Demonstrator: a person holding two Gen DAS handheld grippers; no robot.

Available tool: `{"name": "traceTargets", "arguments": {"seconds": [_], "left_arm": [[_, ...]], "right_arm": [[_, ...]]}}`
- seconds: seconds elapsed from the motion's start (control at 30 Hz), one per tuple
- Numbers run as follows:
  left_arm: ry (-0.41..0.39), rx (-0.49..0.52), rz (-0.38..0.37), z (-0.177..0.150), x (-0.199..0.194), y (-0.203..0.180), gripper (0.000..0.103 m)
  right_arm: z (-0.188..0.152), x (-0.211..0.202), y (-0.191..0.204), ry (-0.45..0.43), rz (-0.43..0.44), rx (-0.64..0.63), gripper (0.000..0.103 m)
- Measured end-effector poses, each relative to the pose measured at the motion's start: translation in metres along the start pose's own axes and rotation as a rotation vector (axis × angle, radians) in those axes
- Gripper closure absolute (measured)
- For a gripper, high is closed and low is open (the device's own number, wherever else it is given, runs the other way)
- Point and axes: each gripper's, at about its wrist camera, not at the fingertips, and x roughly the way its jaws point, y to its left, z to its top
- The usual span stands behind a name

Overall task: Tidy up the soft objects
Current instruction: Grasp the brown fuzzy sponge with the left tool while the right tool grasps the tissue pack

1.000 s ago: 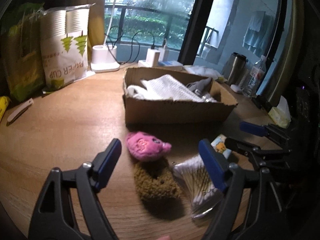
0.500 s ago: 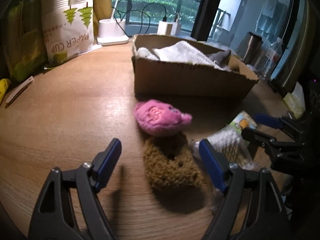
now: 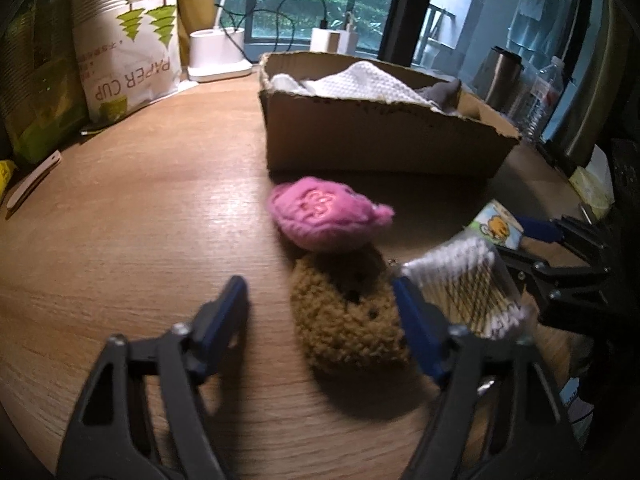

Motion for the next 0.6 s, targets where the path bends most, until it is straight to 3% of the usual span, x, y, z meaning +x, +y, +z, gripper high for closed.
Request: {"name": "traceTargets", "arguments": {"seconds": [0.1,0.17,0.6], "left_arm": [[0.003,0.009,-0.023,0.000,-0.001,-0.003,0.052],[0.001,0.016,-0.034,-0.001,-0.003,-0.006,0.056],[-0.094,0.036,-0.088,0.010,-0.037,-0.016,0.060]], "right_arm": [[-0.001,-0.001,0.001,0.001,-0.001,-0.002,0.033],[-0.002,-0.003,0.001,-0.005,-0.001,-0.006,0.033],[0.002,-0.025,-0.001,-0.057,-0.017,0.000,0.034]]}}
